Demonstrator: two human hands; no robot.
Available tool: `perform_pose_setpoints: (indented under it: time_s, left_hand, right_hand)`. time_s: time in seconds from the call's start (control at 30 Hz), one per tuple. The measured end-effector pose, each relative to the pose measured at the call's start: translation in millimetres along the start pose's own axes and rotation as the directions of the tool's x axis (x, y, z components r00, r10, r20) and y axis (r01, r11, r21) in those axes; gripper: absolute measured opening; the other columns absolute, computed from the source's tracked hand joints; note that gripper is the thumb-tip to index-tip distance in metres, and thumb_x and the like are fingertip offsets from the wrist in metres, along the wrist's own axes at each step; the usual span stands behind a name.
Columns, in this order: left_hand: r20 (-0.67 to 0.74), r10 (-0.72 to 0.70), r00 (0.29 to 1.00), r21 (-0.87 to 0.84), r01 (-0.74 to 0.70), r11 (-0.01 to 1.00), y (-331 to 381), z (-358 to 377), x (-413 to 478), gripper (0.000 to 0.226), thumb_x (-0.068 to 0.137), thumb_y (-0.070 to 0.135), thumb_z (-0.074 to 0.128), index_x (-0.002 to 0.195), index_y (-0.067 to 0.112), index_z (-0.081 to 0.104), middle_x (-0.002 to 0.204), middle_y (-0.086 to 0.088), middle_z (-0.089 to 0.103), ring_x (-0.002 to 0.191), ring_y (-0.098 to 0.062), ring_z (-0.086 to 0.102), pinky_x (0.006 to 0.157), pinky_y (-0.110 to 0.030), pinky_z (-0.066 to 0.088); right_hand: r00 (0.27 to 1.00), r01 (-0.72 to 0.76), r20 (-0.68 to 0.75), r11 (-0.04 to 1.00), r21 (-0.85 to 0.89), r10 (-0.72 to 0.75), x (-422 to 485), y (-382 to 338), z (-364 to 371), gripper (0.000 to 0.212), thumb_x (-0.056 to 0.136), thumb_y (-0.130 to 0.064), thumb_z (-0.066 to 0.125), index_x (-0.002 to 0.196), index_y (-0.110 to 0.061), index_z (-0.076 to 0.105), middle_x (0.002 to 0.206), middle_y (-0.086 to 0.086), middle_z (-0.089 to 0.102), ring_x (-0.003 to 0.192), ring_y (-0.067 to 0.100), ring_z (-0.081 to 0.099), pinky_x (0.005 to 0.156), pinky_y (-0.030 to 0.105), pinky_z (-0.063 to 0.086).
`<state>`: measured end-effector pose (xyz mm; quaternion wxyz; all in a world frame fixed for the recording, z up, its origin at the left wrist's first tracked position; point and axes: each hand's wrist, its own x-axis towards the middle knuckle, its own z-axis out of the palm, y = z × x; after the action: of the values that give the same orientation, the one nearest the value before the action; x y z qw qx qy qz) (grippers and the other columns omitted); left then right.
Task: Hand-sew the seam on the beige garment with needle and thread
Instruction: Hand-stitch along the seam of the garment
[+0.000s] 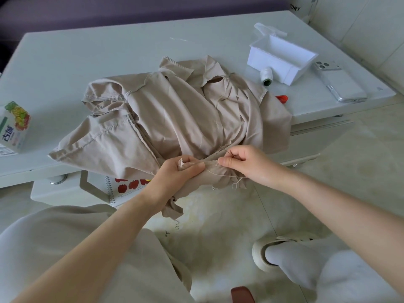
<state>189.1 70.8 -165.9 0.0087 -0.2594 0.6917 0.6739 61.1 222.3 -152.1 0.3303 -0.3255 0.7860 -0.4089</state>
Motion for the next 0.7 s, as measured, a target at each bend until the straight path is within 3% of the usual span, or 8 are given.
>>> perform_pose_setpoints:
  time_s: [0.17,0.27,0.37,0.7]
  left_hand:
    - [0.007,-0.029,1.0,0.017,0.029,0.999,-0.4,0.1,0.8,0.014,0.089,0.026,0.065,0.083,0.013,0.068,0.063,0.003,0.063,0.054,-0.006,0.055,0.048,-0.015,0.042]
    - [-0.05,-0.017,0.999,0.065,0.02,0.998,-2.3,-1.1,1.7,0.022,0.088,0.029,0.066,0.088,0.007,0.067,0.067,0.0,0.064,0.056,-0.007,0.056,0.054,-0.019,0.044]
    - [-0.126,0.038,0.991,0.088,-0.027,0.996,-3.1,-0.7,2.2,0.029,0.088,0.029,0.066,0.092,0.0,0.066,0.076,-0.011,0.065,0.064,-0.015,0.058,0.062,-0.032,0.046]
    - [-0.186,0.09,0.978,0.112,-0.069,0.991,-4.5,3.5,-1.9,0.019,0.09,0.027,0.064,0.084,0.009,0.067,0.072,-0.003,0.064,0.063,-0.012,0.056,0.063,-0.03,0.046]
  right_hand:
    - [0.999,0.011,-0.036,0.996,-0.088,-0.014,2.4,9.5,0.4,0.029,0.088,-0.03,0.063,0.065,-0.015,0.055,0.055,0.002,0.04,0.049,0.008,0.032,0.053,0.026,0.027]
    - [0.997,-0.004,-0.073,0.99,-0.138,-0.006,3.2,11.0,1.8,0.031,0.088,-0.032,0.064,0.064,-0.016,0.053,0.05,-0.006,0.038,0.046,0.004,0.031,0.053,0.026,0.027]
    - [0.993,-0.025,-0.119,0.981,-0.191,0.002,4.1,11.9,4.2,0.031,0.088,-0.035,0.064,0.066,-0.014,0.055,0.046,-0.009,0.037,0.042,0.004,0.033,0.052,0.026,0.027]
    - [0.984,-0.088,-0.175,0.95,-0.299,0.036,0.2,4.1,8.1,0.035,0.09,-0.039,0.06,0.061,-0.023,0.048,0.048,-0.008,0.042,0.047,0.004,0.038,0.05,0.023,0.026]
